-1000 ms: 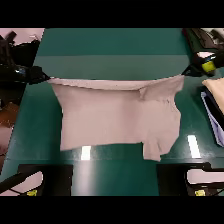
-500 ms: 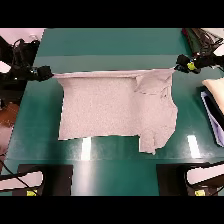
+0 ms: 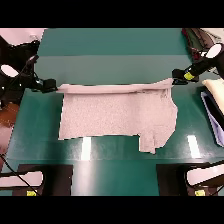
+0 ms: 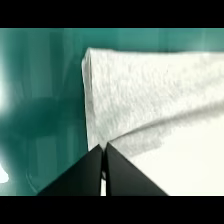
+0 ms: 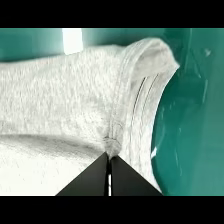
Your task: Fold the shirts.
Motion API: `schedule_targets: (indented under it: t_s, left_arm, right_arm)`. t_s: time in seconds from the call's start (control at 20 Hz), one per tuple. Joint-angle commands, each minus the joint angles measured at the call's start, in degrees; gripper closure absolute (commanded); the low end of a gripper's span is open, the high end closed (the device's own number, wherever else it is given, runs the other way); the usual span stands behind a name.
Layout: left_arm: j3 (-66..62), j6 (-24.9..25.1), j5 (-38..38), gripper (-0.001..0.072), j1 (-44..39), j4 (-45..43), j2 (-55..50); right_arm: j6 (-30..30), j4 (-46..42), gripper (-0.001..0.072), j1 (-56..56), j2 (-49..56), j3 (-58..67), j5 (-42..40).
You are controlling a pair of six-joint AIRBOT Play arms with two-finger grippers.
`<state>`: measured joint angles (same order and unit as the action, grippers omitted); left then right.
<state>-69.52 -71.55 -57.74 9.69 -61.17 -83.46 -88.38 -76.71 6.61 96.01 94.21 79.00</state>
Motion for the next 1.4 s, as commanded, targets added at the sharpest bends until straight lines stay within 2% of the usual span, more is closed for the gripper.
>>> schedule_targets:
  t_s: [0.0, 0.3, 0.35, 0.45, 0.5, 0.6, 0.7, 0.8, 0.9, 1.05, 1.2, 1.35]
  left_arm:
    - [2.25, 0.02, -4.07, 0.0683, -0.02, -0.90, -0.11]
    - [3.63, -0.22, -7.93, 0.0682, 0.00, -2.45, -0.04]
    - [3.63, -1.31, -8.48, 0.0642, 0.00, -2.45, 0.02]
    - [3.37, -2.16, -10.84, 0.0128, 0.00, -2.58, 0.07]
    - [3.08, -2.14, -12.35, 0.0162, 0.00, -2.97, 0.17]
    - [3.08, -2.16, -14.12, 0.0162, 0.00, -4.22, 1.25]
    - [3.15, -2.80, -15.26, 0.0162, 0.00, -6.49, 4.26]
    - [5.05, -2.99, -16.17, 0.0163, 0.00, -8.61, 9.01]
    - [10.12, -3.06, -16.17, 0.0163, 0.00, -9.14, 14.19]
    - [20.35, -3.04, -15.47, 0.0163, 0.00, -4.46, 20.02]
    - [28.35, -3.06, -12.85, 0.0163, 0.00, -2.27, 21.31]
    - [33.88, -3.50, -11.43, 0.0163, 0.00, -2.69, 21.31]
  right_arm:
    - [0.07, -2.97, 0.0702, -2.05, -0.02, -0.52, 4.04]
    - [-0.13, -2.99, 0.0700, -2.32, -0.15, -7.74, 4.46]
    - [-0.13, -3.04, 0.0699, -2.25, -0.15, -7.87, 4.52]
    - [-0.15, -2.97, 0.0696, -2.05, -0.46, -7.72, 4.79]
    - [-0.11, -2.91, 0.0681, -1.70, -0.72, -7.45, 5.40]
    - [-0.09, -2.97, 0.0365, -1.01, -0.98, -5.77, 8.59]
    - [0.09, -2.97, 0.0359, 0.76, -1.62, -3.37, 13.49]
    - [1.44, -2.78, 0.0367, 3.23, -4.81, -3.96, 14.82]
    - [1.51, -2.29, 0.0372, 6.01, -9.81, -7.76, 14.82]
    - [1.99, -2.25, 0.0408, 9.29, -17.25, -15.21, 13.20]
    - [2.14, -2.12, 0.0408, 11.02, -22.51, -21.18, 10.16]
    - [4.48, 2.80, 0.0408, 12.22, -25.40, -24.72, 9.46]
